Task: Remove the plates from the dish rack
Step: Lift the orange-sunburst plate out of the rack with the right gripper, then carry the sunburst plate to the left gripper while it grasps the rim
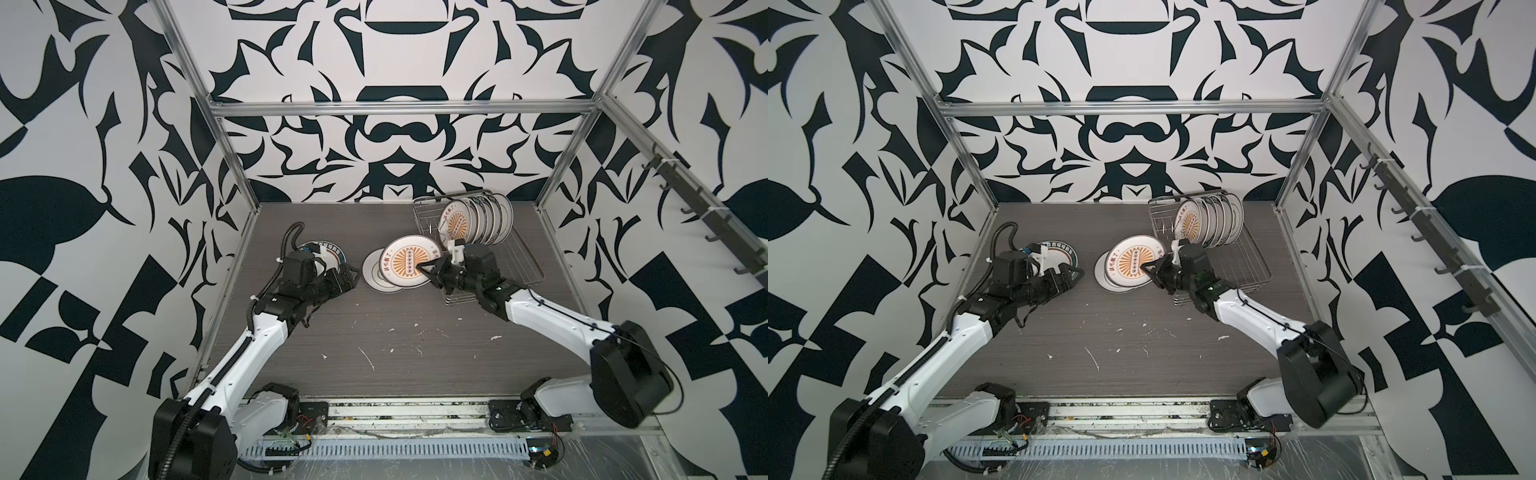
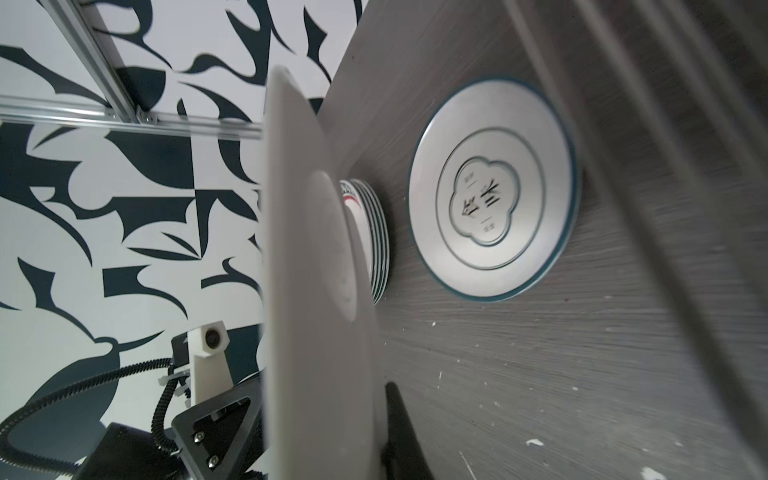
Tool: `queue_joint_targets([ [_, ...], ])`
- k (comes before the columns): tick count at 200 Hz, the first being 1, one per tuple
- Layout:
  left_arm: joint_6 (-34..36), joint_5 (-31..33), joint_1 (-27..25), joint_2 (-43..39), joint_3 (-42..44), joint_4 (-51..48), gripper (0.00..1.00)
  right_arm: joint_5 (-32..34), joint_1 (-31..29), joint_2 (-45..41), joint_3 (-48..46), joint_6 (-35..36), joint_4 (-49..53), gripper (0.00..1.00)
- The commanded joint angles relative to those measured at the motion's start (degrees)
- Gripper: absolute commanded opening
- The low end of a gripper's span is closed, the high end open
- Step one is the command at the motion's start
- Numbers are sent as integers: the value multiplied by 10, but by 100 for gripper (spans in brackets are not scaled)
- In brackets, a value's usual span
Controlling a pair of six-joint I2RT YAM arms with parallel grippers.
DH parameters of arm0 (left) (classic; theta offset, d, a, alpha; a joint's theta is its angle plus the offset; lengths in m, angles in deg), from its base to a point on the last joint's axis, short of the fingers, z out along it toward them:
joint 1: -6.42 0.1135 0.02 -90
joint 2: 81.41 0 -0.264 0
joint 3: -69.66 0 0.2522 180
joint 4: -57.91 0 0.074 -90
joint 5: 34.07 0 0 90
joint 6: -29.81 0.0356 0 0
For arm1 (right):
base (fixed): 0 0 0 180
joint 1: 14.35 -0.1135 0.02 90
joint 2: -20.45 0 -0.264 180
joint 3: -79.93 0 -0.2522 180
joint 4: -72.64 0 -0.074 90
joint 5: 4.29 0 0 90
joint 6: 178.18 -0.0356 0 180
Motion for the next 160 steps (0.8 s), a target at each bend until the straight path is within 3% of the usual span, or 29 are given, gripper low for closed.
queue_joint_targets([
  [1, 1, -30, 5, 6, -16, 31, 94, -35, -24, 20, 52, -26, -112, 0],
  [69, -29, -91, 42, 22, 2, 76, 86, -55, -86, 108, 108, -62, -186, 0],
  [99, -55, -128, 61, 13, 11, 97, 72, -60, -105, 141, 130, -68, -206, 0],
  [142, -64, -143, 69, 0, 21, 84, 39, -67, -120, 168, 158, -65, -214, 0],
  [160, -65, -151, 75, -6, 28, 77, 31, -69, -124, 177, 167, -64, -213, 0],
])
